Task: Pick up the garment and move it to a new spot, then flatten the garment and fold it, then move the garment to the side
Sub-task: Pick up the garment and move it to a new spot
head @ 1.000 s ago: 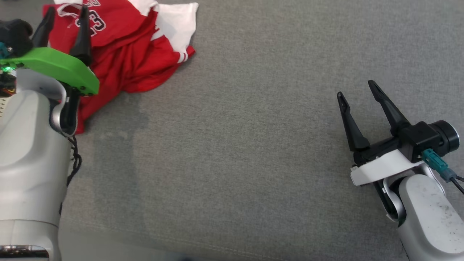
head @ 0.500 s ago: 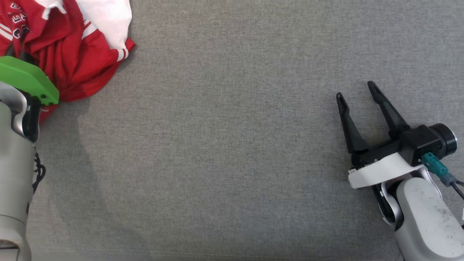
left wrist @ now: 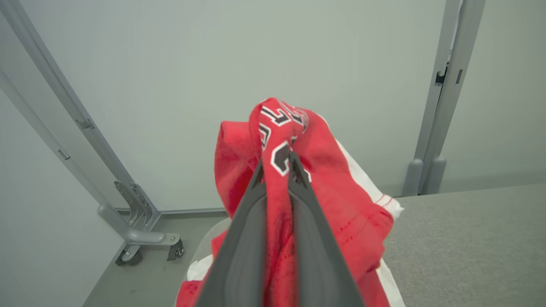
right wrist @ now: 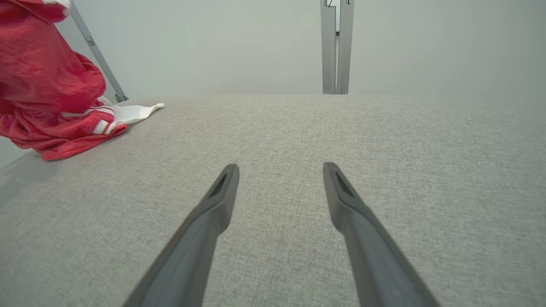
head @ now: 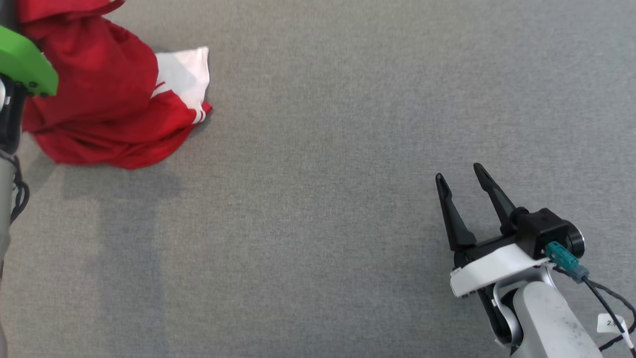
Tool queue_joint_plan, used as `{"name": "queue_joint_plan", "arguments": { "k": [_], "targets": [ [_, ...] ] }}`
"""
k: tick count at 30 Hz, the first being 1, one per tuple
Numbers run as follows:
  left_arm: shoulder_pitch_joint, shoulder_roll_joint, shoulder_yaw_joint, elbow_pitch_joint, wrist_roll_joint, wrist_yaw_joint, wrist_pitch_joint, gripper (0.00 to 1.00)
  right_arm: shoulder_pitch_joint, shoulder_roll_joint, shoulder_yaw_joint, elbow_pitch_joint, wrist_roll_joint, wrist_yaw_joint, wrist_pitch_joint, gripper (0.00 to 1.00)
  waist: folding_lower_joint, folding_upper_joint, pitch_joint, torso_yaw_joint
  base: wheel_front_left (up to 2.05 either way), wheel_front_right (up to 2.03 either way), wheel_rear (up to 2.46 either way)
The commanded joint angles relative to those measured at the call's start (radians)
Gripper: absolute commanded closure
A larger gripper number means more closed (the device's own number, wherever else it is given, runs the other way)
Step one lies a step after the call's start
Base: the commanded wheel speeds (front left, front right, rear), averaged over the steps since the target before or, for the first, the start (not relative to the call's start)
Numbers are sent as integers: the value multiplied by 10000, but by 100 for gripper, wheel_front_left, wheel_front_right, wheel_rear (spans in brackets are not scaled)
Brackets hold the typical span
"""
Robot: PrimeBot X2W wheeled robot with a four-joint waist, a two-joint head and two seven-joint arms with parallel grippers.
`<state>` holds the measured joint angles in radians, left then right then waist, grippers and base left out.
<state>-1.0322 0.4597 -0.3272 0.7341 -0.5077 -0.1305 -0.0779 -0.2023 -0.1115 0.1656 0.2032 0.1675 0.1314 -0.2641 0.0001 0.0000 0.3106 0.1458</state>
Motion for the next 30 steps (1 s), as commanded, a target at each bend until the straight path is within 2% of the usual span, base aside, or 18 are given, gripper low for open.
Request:
{"name": "queue_joint_plan", "arguments": {
  "k": [1, 7, 11, 18, 21, 24, 27, 30],
  "targets": [
    [305, 107, -117, -600, -227, 6, 246, 100, 179, 61, -65, 19, 44, -13, -6, 0, -1, 0, -823, -225, 0, 0, 0],
    [1084, 167, -325, -3658, -997, 6, 1495, 100, 455, 297, -229, 38, 65, -13, -6, 0, -1, 0, -1324, -705, 0, 0, 0],
    [1861, -50, -423, -5906, -1698, 194, 2410, 100, 556, 425, -318, 5, 77, -13, -6, 0, -1, 0, -1468, -1219, 0, 0, 0],
    [3449, -1147, -984, -8629, -3187, 584, 3261, 100, 485, 532, -440, -64, 139, -13, -6, 0, -1, 0, -1414, -2258, 0, 0, 0],
    [4261, -1749, -1536, -9057, -3639, 685, 3331, 100, 464, 560, -505, -90, 174, -13, -6, 0, -1, 0, -1337, -2788, 0, 0, 0],
    [4814, -2190, -2040, -8872, -3903, 673, 3285, 100, 458, 584, -527, -102, 215, -13, -6, 0, -1, 0, -1262, -3306, 0, 0, 0],
    [5210, -2678, -2380, -8302, -4324, 581, 3301, 100, 492, 590, -637, -108, 246, -13, -6, 0, -1, 0, -1186, -3772, 0, 0, 0],
    [5189, -2771, -2295, -7387, -4444, 610, 3145, 100, 478, 609, -656, -116, 287, -13, -6, 0, -1, 0, -1079, -4160, 0, 0, 0]
  ]
}}
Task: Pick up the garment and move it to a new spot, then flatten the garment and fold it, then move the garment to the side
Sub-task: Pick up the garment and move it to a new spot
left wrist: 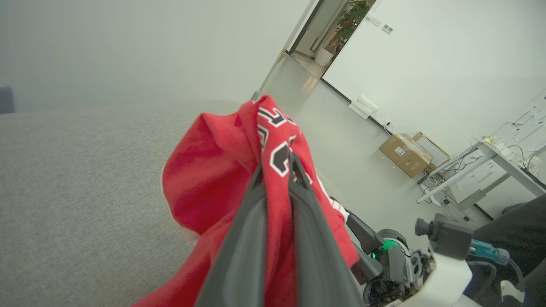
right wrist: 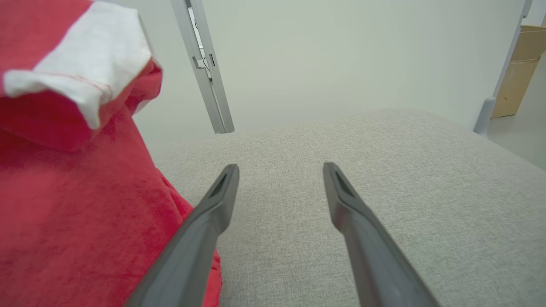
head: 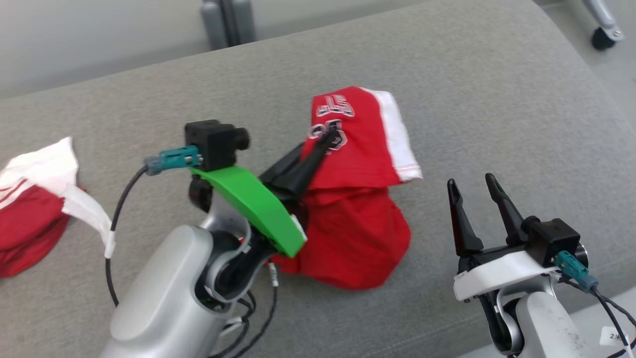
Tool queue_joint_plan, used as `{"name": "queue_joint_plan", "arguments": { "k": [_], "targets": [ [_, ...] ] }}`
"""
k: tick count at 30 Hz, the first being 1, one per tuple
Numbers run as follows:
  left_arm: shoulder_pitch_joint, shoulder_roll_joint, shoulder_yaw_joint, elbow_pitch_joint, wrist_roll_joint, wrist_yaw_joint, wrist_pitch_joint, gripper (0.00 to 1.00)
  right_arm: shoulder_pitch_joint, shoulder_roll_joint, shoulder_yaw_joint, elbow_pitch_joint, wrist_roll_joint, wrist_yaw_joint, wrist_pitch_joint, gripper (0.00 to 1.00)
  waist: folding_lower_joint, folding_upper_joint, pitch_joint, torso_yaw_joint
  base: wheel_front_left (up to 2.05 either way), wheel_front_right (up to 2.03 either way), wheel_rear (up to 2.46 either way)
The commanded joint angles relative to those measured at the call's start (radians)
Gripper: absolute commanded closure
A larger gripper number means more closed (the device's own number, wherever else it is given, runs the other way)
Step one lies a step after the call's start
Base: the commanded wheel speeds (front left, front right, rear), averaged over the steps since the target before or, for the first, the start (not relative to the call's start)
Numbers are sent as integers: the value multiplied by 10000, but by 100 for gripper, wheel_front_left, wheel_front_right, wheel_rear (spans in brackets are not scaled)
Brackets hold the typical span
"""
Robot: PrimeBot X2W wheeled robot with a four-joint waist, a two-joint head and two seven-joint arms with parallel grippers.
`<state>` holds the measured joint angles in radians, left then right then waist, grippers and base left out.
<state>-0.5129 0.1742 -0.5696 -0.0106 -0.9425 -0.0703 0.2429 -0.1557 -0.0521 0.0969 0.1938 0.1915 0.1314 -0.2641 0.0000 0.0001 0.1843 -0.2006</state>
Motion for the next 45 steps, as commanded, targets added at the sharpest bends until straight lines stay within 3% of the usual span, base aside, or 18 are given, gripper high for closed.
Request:
{"name": "queue_joint_plan", "arguments": {
  "k": [1, 9, 15, 22, 23, 25, 26, 28, 31, 33, 38, 45],
  "targets": [
    [-113, 79, 225, 494, -60, 70, -161, 100, 0, 15, 67, -20, 110, -13, -6, 0, 0, -1, 228, -828, 0, 0, 0],
    [-1307, 519, 1142, 4172, 775, 618, -1498, 100, -79, 12, 161, -53, 272, -12, -6, 0, 0, -1, 741, -1393, 0, 0, 0],
    [-2449, 602, 1667, 6529, 1374, 879, -3229, 100, -187, 10, 155, -12, 157, -12, -6, 0, 0, -1, 1092, -1363, 0, 0, 0],
    [-3028, 810, 1667, 8938, 1939, 1154, -4445, 100, -298, 11, 259, 74, -24, -12, -6, 0, 0, -1, 1044, -1131, 0, 0, 0],
    [-3068, 798, 1707, 9161, 1984, 1230, -4595, 80, -300, 10, 262, 86, -33, -12, -6, 0, 0, -1, 1016, -1088, 0, 0, 0],
    [-3049, 690, 1733, 9523, 2062, 1221, -4838, 7, -290, 8, 254, 99, -61, -12, -6, 0, 0, -1, 930, -971, 0, 0, 0],
    [-2987, 610, 1746, 9700, 2062, 1126, -4913, 0, -273, 11, 263, 109, -88, -12, -6, 0, 0, -1, 879, -905, 0, 0, 0],
    [-2871, 548, 1682, 9882, 2208, 982, -5019, 0, -221, 7, 241, 130, -120, -13, -6, 0, 0, -1, 761, -776, 0, 0, 0],
    [-2615, 458, 1669, 9874, 2436, 877, -5088, 0, -79, 7, 158, 107, -188, -12, -6, 0, 0, -1, 527, -583, 0, 0, 0],
    [-2426, 566, 1962, 9169, 2768, 1020, -5085, 0, 20, 7, 68, 36, -249, -12, -6, 0, 0, -1, 363, -444, 0, 0, 0],
    [-582, 305, 2985, 6477, 3974, 1313, -5070, 0, 349, 3, -324, -196, -536, -12, -6, 0, 0, -1, -161, -77, 0, 0, 0],
    [2334, -443, 3813, 3321, 5660, 1167, -5074, 0, 943, -128, -1006, -551, -1062, -12, -6, 0, 0, -1, -885, 519, 0, 0, 0]
  ]
}}
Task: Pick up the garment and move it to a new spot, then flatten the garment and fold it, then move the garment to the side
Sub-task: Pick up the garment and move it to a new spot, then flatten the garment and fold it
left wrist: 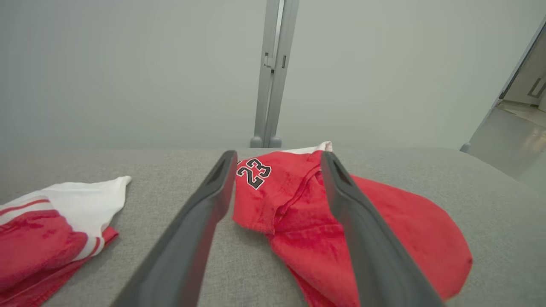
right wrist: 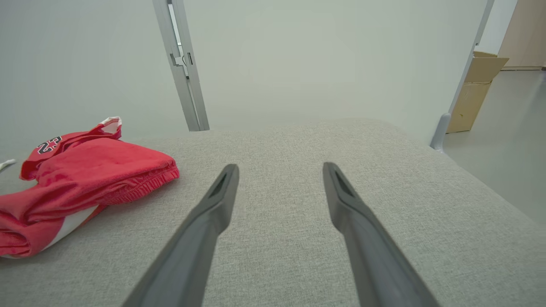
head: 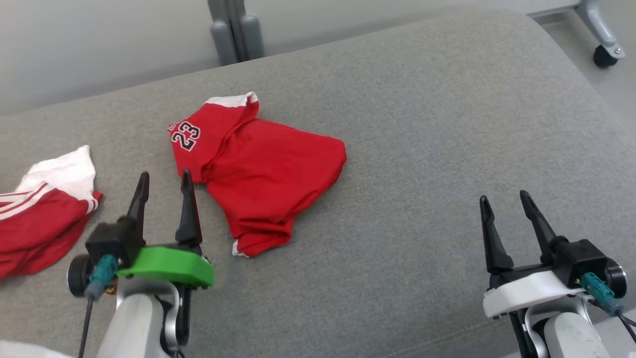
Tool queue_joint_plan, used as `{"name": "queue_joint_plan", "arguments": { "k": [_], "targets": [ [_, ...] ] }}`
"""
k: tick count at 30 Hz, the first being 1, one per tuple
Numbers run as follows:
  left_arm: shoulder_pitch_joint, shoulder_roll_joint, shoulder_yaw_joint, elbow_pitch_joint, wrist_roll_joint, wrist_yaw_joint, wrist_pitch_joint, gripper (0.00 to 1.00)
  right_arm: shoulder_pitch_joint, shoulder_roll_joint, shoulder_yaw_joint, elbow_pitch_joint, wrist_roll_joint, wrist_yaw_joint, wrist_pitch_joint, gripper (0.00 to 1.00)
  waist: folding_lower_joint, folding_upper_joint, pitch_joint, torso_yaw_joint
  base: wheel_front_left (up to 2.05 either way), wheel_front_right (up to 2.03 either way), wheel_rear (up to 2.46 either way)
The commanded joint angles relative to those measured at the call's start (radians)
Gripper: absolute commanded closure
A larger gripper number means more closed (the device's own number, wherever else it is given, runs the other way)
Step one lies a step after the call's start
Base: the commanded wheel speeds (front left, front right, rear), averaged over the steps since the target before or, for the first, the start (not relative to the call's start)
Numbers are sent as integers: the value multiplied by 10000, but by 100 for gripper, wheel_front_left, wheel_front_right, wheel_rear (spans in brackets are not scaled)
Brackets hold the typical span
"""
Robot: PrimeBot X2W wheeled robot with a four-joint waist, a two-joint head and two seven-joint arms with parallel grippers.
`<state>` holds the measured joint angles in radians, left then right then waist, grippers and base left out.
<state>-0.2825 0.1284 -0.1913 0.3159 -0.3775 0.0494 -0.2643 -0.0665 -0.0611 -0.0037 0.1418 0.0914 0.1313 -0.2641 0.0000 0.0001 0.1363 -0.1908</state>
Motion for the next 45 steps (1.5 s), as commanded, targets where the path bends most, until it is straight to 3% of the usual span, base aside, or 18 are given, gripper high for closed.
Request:
{"name": "queue_joint_plan", "arguments": {
  "k": [1, 7, 18, 33, 45],
  "targets": [
    [451, -108, 130, -319, 215, -33, -1, 0, 153, -46, -101, -85, -122, -10, -6, 0, 0, -1, -489, 526, 0, 0, 0],
    [2523, -540, 617, -1937, 1292, -245, -3, 0, 607, -91, -552, -236, -386, -12, -6, 0, 0, -1, -925, 1070, 0, 0, 0],
    [4401, -739, 1292, -2201, 2161, -982, -3, 0, 1099, -43, -753, -50, -639, -12, -6, 0, 0, -1, -1226, 1841, 0, 0, 0],
    [4546, -777, 1552, -1863, 2056, -1257, -3, 0, 1051, 29, -711, 380, -484, -12, -6, 0, 0, -1, -1268, 1930, 0, 0, 0],
    [3752, -776, 982, -1842, 2203, -1369, -3, 0, 764, 28, -485, 444, -389, -12, -5, 0, 0, -1, -1102, 1251, 0, 0, 0]
  ]
}}
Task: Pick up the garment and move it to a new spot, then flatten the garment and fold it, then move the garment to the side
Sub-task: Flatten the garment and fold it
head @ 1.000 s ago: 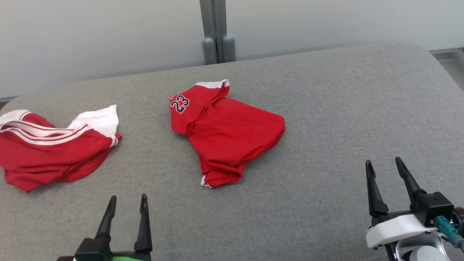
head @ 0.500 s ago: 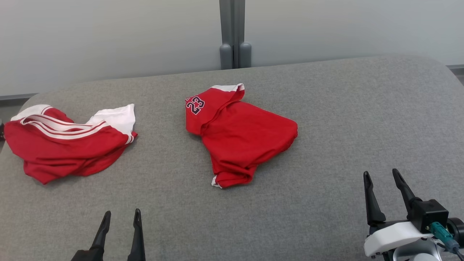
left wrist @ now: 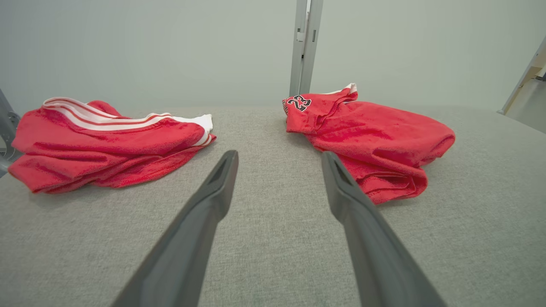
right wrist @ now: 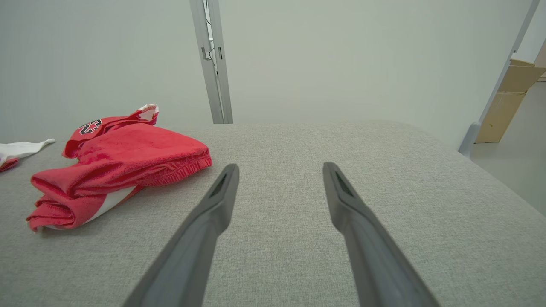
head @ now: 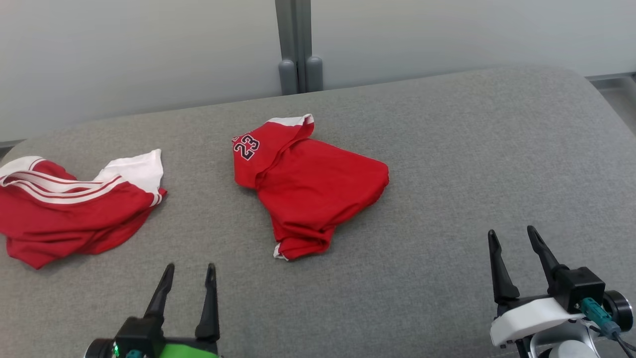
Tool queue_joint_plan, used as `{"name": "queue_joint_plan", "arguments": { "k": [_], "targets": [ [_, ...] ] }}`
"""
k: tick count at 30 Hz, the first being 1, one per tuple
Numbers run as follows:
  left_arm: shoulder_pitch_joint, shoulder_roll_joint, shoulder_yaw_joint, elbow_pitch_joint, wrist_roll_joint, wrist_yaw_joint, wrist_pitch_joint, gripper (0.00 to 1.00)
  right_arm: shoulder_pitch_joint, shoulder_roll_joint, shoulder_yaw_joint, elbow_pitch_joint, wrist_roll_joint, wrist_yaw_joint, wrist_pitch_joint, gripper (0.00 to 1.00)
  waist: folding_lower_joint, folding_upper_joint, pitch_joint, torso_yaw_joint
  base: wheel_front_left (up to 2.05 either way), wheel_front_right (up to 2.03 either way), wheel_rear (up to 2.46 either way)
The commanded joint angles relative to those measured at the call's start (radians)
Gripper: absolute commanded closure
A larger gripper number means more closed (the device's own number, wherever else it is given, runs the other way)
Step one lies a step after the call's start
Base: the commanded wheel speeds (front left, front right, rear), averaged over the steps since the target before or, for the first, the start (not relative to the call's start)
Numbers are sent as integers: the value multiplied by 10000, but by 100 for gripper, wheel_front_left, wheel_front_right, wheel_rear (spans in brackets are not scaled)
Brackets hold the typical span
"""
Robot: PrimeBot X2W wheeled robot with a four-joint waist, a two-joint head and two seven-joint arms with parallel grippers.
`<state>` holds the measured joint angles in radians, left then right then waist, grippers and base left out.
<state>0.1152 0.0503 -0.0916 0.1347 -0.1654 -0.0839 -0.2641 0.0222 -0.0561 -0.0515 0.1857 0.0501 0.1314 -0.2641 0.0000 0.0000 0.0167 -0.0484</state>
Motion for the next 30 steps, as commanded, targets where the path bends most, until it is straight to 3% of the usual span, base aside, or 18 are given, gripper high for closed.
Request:
{"name": "queue_joint_plan", "arguments": {
  "k": [1, 8, 17, 21, 30],
  "targets": [
    [-551, 2, -272, -13, 143, -87, -5, 0, -196, -27, 54, -18, 30, -14, -5, 0, 0, 0, 195, -326, 0, 0, 0],
    [-2999, 14, -2262, 633, 506, -350, -5, 0, -877, -16, 501, -73, 150, -12, -5, 0, 0, 0, 923, -1408, 0, 0, 0],
    [-6059, 34, -4813, 3146, 221, -448, 434, 0, -1453, 53, 866, -146, 619, -14, -5, 0, 0, 0, 2005, -2913, 0, 0, 0],
    [-7105, 32, -5234, 4228, 128, -363, 979, 0, -1623, 57, 923, -168, 981, -12, -5, 0, 0, 0, 2477, -3295, 0, 0, 0],
    [-8319, 222, -5114, 6957, 435, 525, 1873, 0, -1761, 56, 925, -95, 1319, -14, -5, 0, 0, 0, 2768, -3655, 0, 0, 0]
  ]
}}
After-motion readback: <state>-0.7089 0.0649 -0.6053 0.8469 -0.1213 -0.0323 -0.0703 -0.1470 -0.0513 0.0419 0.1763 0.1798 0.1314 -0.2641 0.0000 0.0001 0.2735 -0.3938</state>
